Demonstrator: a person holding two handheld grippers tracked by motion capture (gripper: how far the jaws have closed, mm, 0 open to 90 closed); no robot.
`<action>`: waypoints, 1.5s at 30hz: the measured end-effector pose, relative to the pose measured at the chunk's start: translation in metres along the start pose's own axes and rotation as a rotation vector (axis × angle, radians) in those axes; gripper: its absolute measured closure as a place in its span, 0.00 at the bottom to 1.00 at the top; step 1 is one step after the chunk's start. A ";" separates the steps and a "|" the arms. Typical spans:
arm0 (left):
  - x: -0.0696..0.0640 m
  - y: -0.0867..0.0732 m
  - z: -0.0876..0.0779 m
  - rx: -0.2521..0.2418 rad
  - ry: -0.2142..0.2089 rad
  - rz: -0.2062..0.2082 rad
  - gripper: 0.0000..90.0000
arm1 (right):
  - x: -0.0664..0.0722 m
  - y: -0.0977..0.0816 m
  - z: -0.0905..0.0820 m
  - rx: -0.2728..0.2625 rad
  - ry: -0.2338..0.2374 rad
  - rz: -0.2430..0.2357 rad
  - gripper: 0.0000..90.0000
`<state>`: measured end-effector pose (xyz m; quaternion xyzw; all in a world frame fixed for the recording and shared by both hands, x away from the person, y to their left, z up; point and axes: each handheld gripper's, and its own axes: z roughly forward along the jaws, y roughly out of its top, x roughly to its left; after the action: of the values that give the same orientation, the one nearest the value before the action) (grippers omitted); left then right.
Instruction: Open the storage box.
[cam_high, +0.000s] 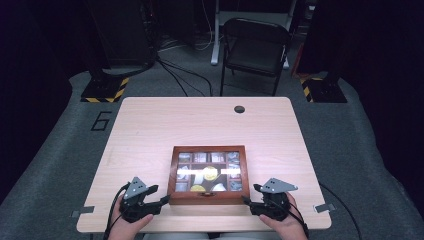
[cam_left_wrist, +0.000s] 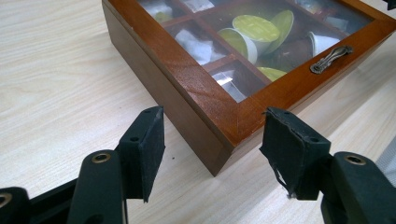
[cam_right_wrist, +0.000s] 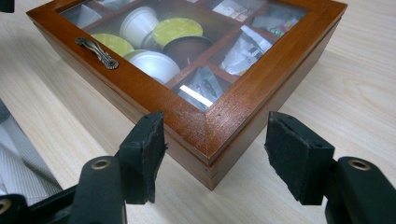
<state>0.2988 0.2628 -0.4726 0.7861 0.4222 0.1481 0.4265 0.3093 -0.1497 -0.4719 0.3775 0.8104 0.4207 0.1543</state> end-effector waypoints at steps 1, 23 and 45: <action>0.000 0.000 0.001 -0.002 0.004 0.005 0.43 | -0.001 -0.001 0.001 0.002 0.000 -0.003 0.41; -0.009 -0.002 0.022 0.078 -0.039 0.066 0.45 | 0.001 -0.005 0.018 0.090 0.020 -0.062 0.46; -0.012 -0.001 0.018 0.067 -0.054 0.066 0.46 | 0.000 -0.002 0.015 0.078 0.023 -0.078 0.51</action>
<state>0.3020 0.2439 -0.4827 0.8172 0.3891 0.1263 0.4060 0.3168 -0.1425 -0.4824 0.3464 0.8419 0.3869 0.1466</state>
